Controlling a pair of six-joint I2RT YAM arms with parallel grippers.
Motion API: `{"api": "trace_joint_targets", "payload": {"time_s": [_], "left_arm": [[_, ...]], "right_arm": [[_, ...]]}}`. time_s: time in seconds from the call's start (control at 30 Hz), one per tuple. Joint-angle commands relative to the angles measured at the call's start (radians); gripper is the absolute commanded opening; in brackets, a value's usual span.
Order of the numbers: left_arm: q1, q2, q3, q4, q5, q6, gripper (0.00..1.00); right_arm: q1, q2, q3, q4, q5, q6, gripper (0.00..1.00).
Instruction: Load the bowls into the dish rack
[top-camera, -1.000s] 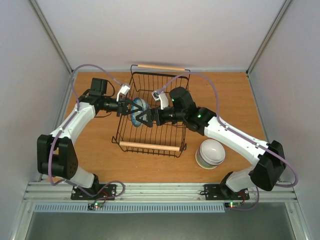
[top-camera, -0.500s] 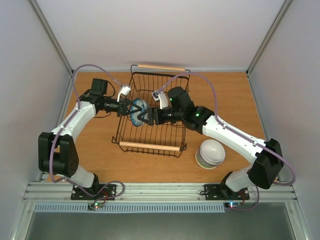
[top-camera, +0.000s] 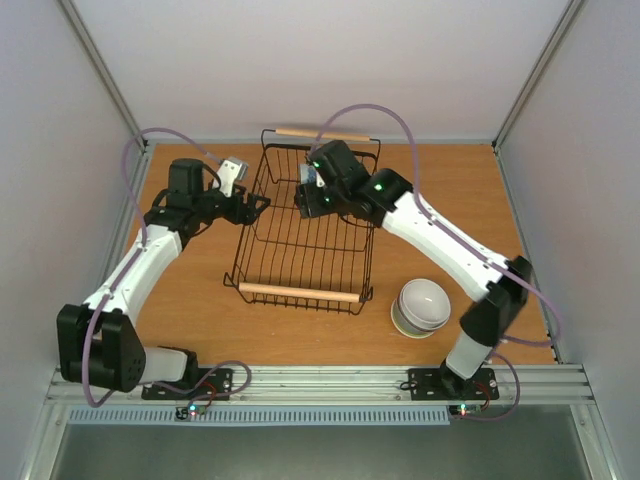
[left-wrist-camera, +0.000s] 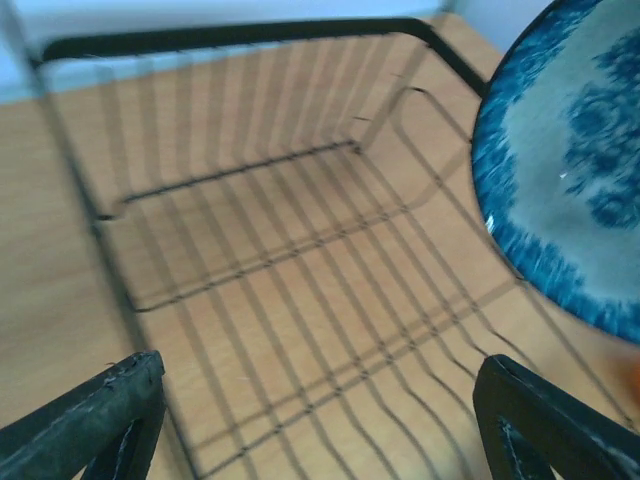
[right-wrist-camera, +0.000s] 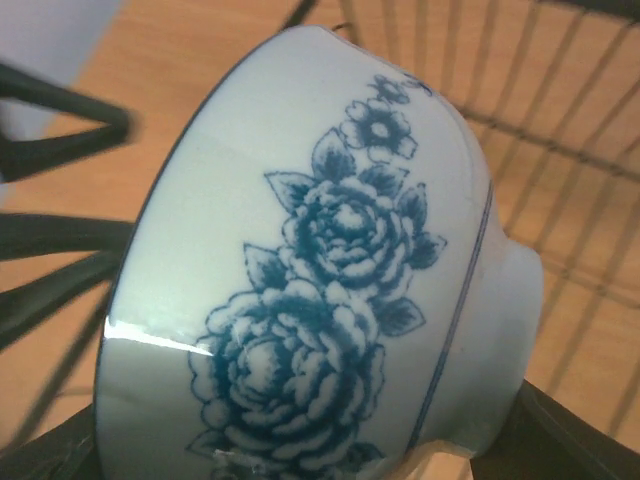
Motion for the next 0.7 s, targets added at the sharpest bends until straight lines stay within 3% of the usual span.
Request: {"api": "trace_joint_targets", "payload": {"time_s": [0.0,0.3,0.67], "left_arm": [[0.002,-0.068,-0.027,0.108,-0.345,-0.018,0.85],[0.004,-0.094,-0.037,0.085,-0.355,0.011,0.85],[0.004,-0.103,-0.039,0.071,-0.325,0.015,0.85]], "right_arm": [[-0.012,0.195,0.230,-0.298,0.393,-0.127,0.01],[-0.041,0.639,0.793,-0.652,0.637,-0.202,0.01],[-0.072,0.803,0.860,-0.778,0.745,-0.199,0.01]]}}
